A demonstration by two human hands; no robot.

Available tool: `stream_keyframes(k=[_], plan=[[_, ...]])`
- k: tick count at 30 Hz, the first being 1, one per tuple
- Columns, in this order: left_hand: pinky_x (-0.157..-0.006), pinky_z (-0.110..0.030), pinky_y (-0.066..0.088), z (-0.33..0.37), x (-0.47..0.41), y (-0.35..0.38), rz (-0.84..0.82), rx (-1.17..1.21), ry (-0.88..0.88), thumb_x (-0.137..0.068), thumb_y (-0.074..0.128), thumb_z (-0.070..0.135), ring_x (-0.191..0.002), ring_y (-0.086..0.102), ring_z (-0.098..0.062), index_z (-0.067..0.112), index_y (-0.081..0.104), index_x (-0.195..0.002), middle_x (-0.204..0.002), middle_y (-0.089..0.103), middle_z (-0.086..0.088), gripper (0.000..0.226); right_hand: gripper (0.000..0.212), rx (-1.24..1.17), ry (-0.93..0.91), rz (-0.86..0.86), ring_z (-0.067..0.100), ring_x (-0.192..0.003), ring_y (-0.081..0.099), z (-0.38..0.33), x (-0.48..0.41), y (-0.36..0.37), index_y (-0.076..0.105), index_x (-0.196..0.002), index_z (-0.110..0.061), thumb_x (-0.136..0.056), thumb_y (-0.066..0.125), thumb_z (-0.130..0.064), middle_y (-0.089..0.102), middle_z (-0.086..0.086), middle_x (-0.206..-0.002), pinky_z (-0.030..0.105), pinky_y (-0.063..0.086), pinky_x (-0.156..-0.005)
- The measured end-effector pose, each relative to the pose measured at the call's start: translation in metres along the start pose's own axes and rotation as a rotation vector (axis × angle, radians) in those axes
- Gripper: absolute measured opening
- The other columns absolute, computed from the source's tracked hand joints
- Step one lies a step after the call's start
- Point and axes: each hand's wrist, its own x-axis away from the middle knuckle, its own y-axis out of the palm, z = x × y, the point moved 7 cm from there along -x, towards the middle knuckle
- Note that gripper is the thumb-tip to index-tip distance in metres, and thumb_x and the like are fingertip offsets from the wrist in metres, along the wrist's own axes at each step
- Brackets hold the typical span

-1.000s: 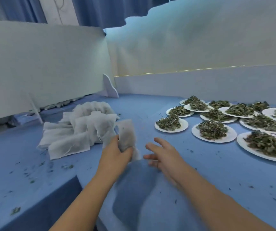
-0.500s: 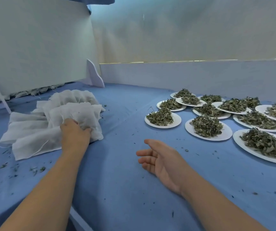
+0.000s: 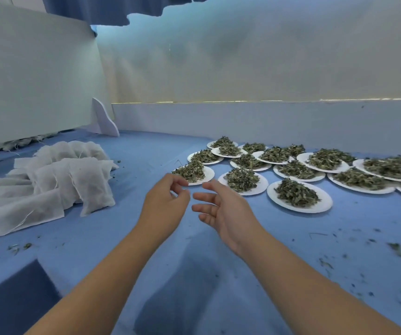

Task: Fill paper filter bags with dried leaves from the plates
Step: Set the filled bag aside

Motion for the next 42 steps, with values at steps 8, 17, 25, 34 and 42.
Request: stream_keyframes(k=[8,17,25,34,42], plan=[[-0.052,-0.024,0.042,0.117,0.061,0.148,-0.420,0.226,-0.008,-0.091,0.055,0.019,-0.059,0.050,-0.012,0.030,0.060,-0.088,-0.078,0.056,0.002,0.013,0.021,0.139,-0.134,0.198,0.021,-0.066,0.065,-0.096,0.102,-0.148,0.064,-0.104,-0.008,-0.093,0.056,-0.024,0.071,0.008,-0.083,0.029,0.050,-0.058],[-0.052,-0.030,0.047,0.192,0.130,0.288,-0.715,-0.014,0.047,-0.093,0.050,0.026,-0.058,0.056,-0.018,0.027,0.057,-0.089,-0.081,0.062,-0.001,0.008,0.018,0.494,-0.213,0.582,0.015,-0.059,0.058,-0.153,0.217,-0.318,0.073,-0.088,-0.015,-0.093,0.057,-0.019,0.069,0.003,-0.071,0.028,0.045,-0.054],[-0.051,-0.023,0.035,0.183,0.149,0.323,-0.876,-0.594,0.190,-0.095,0.047,0.044,-0.068,0.051,-0.009,0.023,0.043,-0.105,-0.086,0.050,0.006,0.024,0.039,1.465,0.025,0.698,0.016,-0.062,0.054,-0.148,0.262,-0.388,0.066,-0.078,-0.009,-0.092,0.051,-0.042,0.065,0.008,-0.076,0.030,0.039,-0.056],[-0.042,-0.024,0.049,0.189,0.152,0.331,-0.848,0.067,-0.233,-0.088,0.065,0.020,-0.039,0.059,-0.019,0.022,0.052,-0.111,-0.052,0.066,-0.007,0.026,0.011,1.077,0.057,0.790,0.009,-0.066,0.060,-0.163,0.275,-0.409,0.068,-0.079,-0.024,-0.086,0.060,-0.022,0.068,-0.008,-0.078,0.021,0.042,-0.051],[-0.046,-0.028,0.052,0.246,0.156,0.391,-0.808,0.432,-0.320,-0.091,0.062,0.015,-0.043,0.058,-0.018,0.019,0.056,-0.103,-0.084,0.064,-0.014,0.014,0.014,0.576,0.083,0.900,0.013,-0.043,0.036,-0.196,0.314,-0.480,0.069,-0.085,-0.003,-0.086,0.055,-0.005,0.049,0.005,-0.058,0.023,0.026,-0.041]])
